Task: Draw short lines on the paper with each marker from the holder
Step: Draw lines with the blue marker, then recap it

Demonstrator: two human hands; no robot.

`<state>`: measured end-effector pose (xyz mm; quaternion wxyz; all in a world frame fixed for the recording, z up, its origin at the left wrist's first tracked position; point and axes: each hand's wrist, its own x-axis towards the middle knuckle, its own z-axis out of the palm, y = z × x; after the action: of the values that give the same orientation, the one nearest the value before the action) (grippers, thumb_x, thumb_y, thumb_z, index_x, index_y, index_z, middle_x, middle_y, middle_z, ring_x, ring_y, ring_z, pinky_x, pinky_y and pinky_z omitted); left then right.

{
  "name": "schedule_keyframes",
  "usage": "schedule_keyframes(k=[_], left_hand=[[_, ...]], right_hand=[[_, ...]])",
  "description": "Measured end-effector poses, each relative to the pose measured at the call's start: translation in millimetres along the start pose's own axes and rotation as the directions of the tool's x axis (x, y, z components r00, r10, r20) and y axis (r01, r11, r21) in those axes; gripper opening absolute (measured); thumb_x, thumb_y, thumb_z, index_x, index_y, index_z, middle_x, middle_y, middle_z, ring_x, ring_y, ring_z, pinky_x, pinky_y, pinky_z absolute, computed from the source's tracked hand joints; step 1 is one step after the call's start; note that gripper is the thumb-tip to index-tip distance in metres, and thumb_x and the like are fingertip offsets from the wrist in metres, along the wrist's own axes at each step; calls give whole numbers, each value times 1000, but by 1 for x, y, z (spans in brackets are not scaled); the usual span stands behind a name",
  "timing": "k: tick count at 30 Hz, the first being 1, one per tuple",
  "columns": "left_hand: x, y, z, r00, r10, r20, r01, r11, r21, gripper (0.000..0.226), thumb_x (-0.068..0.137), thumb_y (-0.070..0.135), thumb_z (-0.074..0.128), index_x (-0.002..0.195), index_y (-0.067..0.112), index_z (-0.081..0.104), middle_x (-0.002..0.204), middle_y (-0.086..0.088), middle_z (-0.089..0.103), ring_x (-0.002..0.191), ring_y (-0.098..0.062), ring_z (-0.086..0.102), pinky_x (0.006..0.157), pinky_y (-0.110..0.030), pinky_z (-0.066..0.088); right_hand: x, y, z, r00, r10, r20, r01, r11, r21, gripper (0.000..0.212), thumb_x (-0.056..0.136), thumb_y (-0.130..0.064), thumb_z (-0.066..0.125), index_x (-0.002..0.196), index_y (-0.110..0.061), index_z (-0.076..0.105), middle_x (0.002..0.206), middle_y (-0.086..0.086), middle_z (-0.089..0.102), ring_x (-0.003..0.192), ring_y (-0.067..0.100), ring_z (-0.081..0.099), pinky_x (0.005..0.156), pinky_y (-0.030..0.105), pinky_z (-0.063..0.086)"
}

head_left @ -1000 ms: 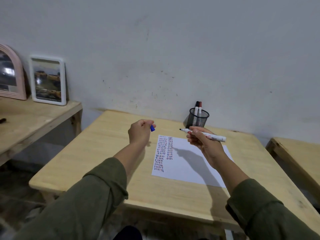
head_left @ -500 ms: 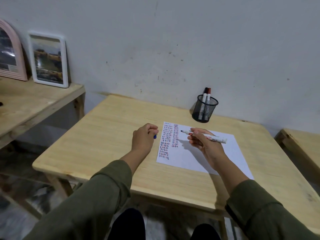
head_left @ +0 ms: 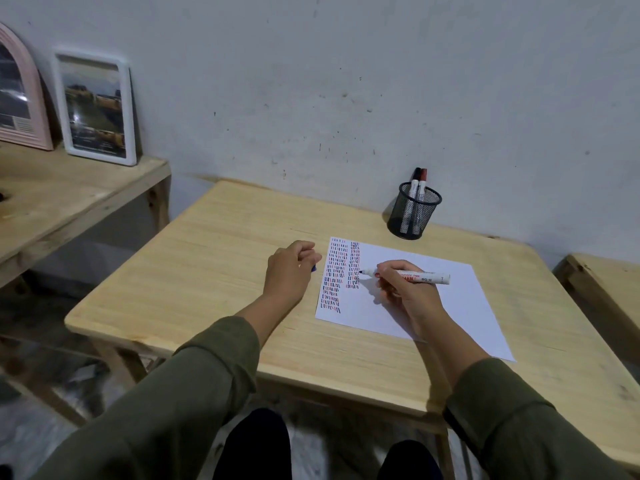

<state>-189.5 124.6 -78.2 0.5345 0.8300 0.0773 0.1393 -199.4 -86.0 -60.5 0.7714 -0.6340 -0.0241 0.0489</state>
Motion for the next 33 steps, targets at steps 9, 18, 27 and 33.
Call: schedule_keyframes(k=[9, 18, 27, 33], left_hand=[[-15, -15, -9, 998, 40, 44, -51, 952, 301, 87, 62, 52, 75, 135, 20, 40, 127, 3, 61, 127, -16, 38, 104, -35, 30], [-14, -15, -9, 998, 36, 44, -47, 956, 291, 94, 60, 52, 77, 138, 19, 36, 128, 3, 60, 128, -17, 36, 105, -35, 28], [-15, -15, -10, 998, 42, 36, -51, 955, 293, 96, 58, 55, 76, 138, 19, 37, 128, 3, 61, 127, -18, 38, 103, -35, 29], [-14, -14, -10, 998, 57, 37, -66, 956, 286, 89, 61, 52, 76, 136, 21, 39, 126, 4, 62, 127, -16, 39, 104, -37, 30]], right_hand=[[-2, 4, 0, 997, -32, -65, 23, 989, -144, 16, 78, 3, 63, 68, -9, 67, 48, -6, 60, 42, 1, 52, 43, 11, 43], [-2, 6, -1, 999, -37, -18, 34, 984, -177, 7, 78, 0, 65, 74, -5, 67, 49, -5, 61, 44, 1, 55, 49, 12, 46], [0, 8, -2, 999, -12, -43, 3, 978, -207, 14, 79, -4, 65, 70, -12, 70, 52, -6, 63, 48, 2, 58, 50, 14, 48], [-2, 6, -2, 999, -32, -32, 25, 979, -204, 11, 79, -5, 64, 70, -10, 68, 51, -5, 61, 45, 2, 54, 45, 13, 45]])
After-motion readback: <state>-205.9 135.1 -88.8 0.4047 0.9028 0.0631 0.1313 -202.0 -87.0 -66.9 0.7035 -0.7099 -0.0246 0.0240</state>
